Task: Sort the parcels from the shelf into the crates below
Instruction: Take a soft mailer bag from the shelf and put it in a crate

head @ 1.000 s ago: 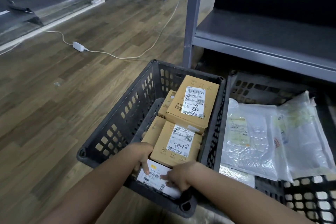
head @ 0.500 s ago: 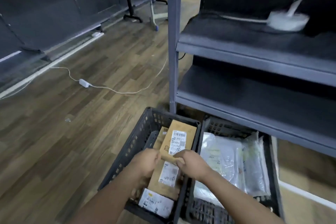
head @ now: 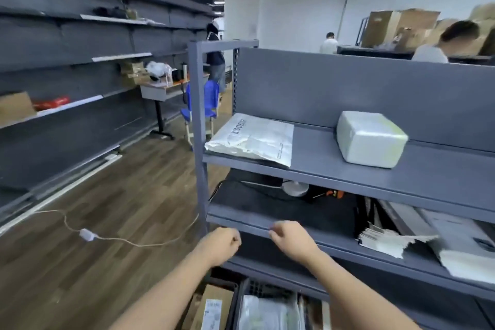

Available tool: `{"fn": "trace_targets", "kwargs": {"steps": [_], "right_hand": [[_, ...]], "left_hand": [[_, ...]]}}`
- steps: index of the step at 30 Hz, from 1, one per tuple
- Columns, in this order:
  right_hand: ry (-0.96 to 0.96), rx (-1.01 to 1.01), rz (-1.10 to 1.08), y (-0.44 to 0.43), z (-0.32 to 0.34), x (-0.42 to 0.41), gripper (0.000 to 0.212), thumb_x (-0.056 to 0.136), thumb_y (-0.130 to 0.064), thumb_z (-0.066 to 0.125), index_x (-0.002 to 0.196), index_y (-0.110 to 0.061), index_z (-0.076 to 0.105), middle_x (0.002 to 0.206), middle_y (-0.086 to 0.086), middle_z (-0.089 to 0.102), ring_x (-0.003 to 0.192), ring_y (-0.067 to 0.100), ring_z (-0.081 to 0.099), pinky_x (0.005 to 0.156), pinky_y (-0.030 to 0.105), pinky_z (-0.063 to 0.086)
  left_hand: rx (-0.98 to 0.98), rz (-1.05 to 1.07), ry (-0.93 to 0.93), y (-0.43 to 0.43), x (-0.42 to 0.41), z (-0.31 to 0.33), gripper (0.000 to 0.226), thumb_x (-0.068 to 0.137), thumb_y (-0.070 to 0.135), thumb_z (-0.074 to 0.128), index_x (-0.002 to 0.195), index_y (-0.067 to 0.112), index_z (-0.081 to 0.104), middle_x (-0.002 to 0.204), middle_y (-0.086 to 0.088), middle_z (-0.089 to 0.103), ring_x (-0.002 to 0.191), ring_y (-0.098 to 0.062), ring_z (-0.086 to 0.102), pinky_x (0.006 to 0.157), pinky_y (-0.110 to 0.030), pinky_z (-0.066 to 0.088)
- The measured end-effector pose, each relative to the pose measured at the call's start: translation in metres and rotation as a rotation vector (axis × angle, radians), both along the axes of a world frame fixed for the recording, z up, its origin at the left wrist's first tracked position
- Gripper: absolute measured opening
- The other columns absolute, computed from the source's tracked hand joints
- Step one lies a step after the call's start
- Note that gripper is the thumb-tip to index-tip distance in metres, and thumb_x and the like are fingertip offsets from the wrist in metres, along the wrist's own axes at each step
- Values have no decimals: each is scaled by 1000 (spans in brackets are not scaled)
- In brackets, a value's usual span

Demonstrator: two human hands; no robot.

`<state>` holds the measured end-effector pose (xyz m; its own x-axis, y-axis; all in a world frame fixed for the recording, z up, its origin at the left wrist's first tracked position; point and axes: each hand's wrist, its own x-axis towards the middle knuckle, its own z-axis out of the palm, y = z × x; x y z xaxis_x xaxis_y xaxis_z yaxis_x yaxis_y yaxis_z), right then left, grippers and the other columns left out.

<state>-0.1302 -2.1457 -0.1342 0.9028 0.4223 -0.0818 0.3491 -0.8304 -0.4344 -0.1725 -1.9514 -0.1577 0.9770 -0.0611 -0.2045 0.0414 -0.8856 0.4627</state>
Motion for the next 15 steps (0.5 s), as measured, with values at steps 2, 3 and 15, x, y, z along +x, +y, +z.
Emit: {"fn": "trace_targets", "kwargs": {"steps": [2, 3, 15], "right_hand": [[-72, 18, -20, -15, 48, 4, 30, 94, -24, 47, 109, -9, 68, 116, 8, 68, 112, 26, 60, 86, 30, 44], [-110, 20, -25, -20, 67, 5, 29, 94, -24, 47, 106, -8, 68, 114, 9, 69, 110, 27, 61, 83, 29, 43], [-174, 110, -138, -19, 120, 60, 33, 95, -22, 46, 119, -6, 63, 120, 12, 66, 112, 28, 60, 95, 33, 47]], "left_hand": [[16, -28, -80, -13, 9, 55, 27, 97, 23, 40, 107, 14, 64, 111, -3, 67, 102, -22, 62, 87, -35, 49], [26, -33, -118, -18, 13, 78, 28, 97, 23, 40, 107, 13, 64, 112, -3, 66, 103, -22, 61, 88, -35, 48], [106, 52, -285, -6, 94, 144, 24, 92, 20, 41, 87, 10, 62, 99, -11, 68, 94, -31, 62, 83, -39, 50]]}}
